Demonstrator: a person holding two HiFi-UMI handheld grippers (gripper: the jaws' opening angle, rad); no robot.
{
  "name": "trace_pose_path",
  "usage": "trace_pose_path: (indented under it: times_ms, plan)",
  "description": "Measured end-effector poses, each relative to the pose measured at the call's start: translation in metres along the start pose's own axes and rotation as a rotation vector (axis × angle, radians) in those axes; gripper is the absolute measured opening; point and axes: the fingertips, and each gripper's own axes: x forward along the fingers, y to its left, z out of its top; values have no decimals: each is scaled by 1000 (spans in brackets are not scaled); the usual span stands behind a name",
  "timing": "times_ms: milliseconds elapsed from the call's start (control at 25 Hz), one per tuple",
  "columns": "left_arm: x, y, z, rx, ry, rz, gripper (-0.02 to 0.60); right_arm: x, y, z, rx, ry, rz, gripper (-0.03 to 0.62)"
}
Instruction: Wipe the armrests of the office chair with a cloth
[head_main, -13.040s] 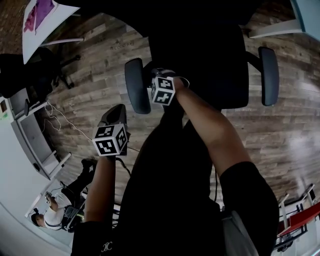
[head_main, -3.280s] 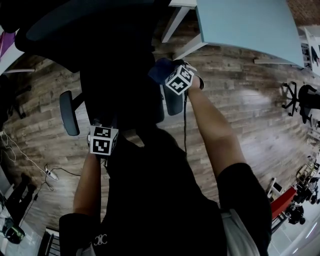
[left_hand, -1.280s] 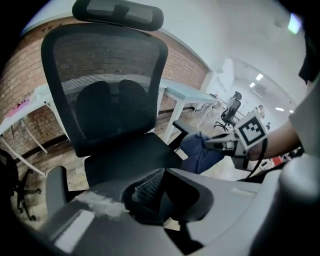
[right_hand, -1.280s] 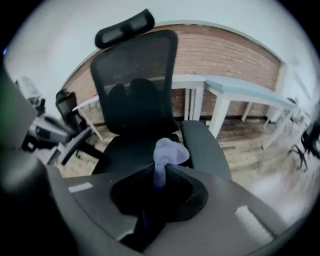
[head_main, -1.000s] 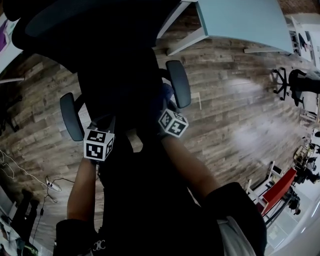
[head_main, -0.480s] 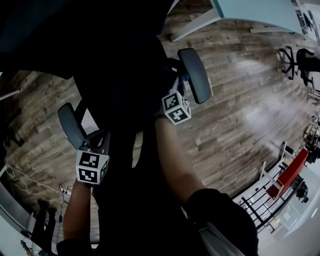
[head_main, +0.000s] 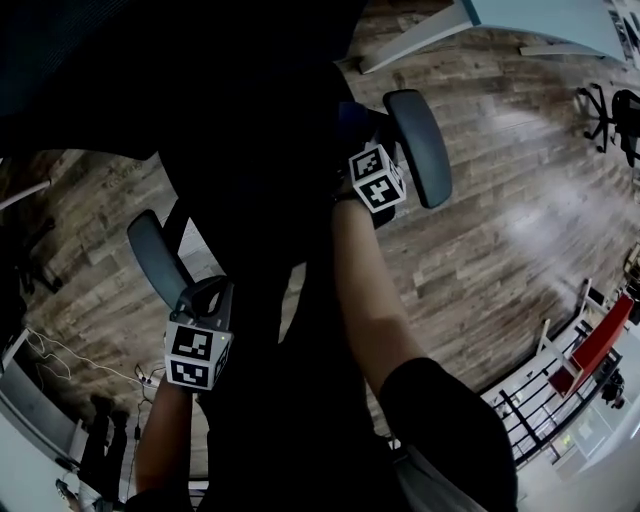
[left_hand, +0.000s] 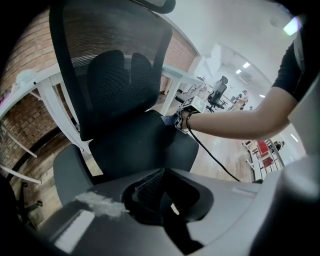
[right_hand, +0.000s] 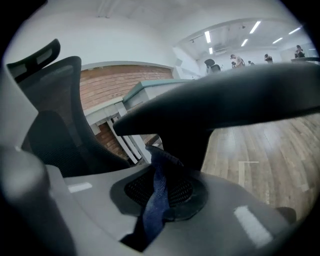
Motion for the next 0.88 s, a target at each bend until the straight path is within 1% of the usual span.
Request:
trace_pose_path:
  times_ms: [200,400,480,600,720,880]
  plan:
    - [4,-8,3,7,-3,-3,5,27,3,-19,-60,79,16,44]
    - [13,-14,2,-31,2,-13,5,46,2,-35,-183,167,43,44]
    - [13,-14,2,-47,-2,-12,5,45,2,-37,-219,181,49,44]
    - [8,-16,2,-67,-5,-7,5,31,-4,-33,-181,173,33,44]
    - [1,-19,7,-63,-18,1,5,14,-18,-28,-132,162,4,44]
    - [-12,-20,16,-53,-38,22,5,-13,-36,-13,2,114,-46,44]
